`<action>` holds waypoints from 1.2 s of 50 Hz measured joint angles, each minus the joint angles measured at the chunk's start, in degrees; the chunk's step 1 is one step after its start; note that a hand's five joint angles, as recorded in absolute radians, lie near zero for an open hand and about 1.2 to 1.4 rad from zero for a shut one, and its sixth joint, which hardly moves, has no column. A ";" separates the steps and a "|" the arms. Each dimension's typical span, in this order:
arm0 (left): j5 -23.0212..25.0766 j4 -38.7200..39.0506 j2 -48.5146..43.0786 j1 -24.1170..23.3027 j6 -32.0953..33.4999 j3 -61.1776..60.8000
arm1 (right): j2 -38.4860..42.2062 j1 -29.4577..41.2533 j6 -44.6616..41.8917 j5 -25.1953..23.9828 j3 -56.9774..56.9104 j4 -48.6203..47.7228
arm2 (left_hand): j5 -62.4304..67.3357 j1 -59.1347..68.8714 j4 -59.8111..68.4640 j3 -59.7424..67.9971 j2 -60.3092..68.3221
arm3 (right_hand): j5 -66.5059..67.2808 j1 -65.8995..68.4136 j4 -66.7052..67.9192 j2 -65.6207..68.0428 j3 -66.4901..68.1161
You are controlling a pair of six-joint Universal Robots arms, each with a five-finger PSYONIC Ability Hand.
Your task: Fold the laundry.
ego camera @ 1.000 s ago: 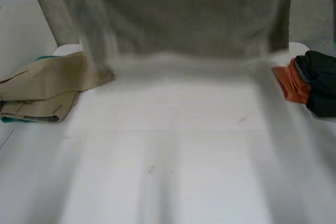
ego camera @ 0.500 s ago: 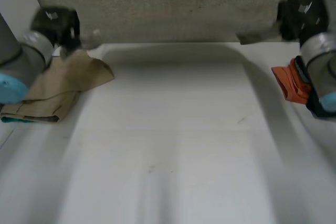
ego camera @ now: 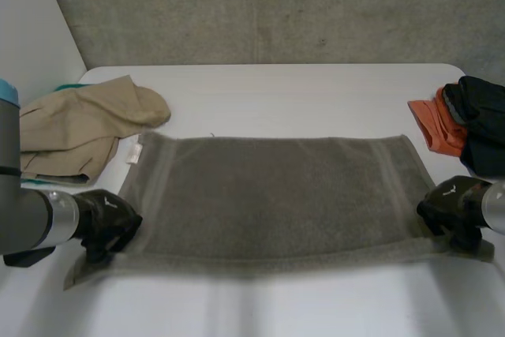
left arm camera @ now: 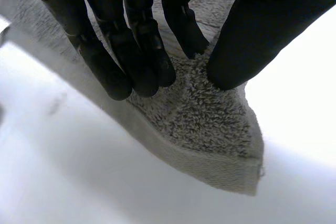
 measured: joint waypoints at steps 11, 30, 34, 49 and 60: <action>-1.66 6.62 -4.78 -2.48 -6.27 16.62 | 5.41 2.60 8.77 -0.84 -8.60 -14.11 | 0.00 0.00 0.00 0.00 0.00 | 0.00 0.00 0.00 0.00 0.00; -9.36 0.36 -35.59 -9.26 -17.94 62.68 | 30.47 8.64 17.04 8.87 -37.39 -26.88 | -34.00 -39.95 -34.62 -35.28 -35.71 | -43.94 -41.10 -43.07 -44.63 -42.88; -9.25 1.51 -35.74 -10.07 -18.62 65.11 | 32.21 9.48 18.12 12.22 -40.71 -25.66 | -53.43 -55.74 -56.75 -55.68 -56.32 | -55.66 -51.66 -56.36 -54.98 -56.40; -7.04 7.58 -27.28 -8.62 -10.50 47.34 | 23.42 8.34 23.09 2.99 -30.75 -23.73 | -53.45 -55.74 -57.14 -56.04 -56.87 | -55.66 -51.66 -56.55 -54.98 -56.47; -5.08 24.83 -39.92 -7.54 -6.68 58.63 | 38.26 7.51 24.46 2.01 -43.38 -38.69 | -53.45 -55.74 -57.14 -56.04 -56.87 | -55.67 -51.66 -56.55 -54.98 -56.47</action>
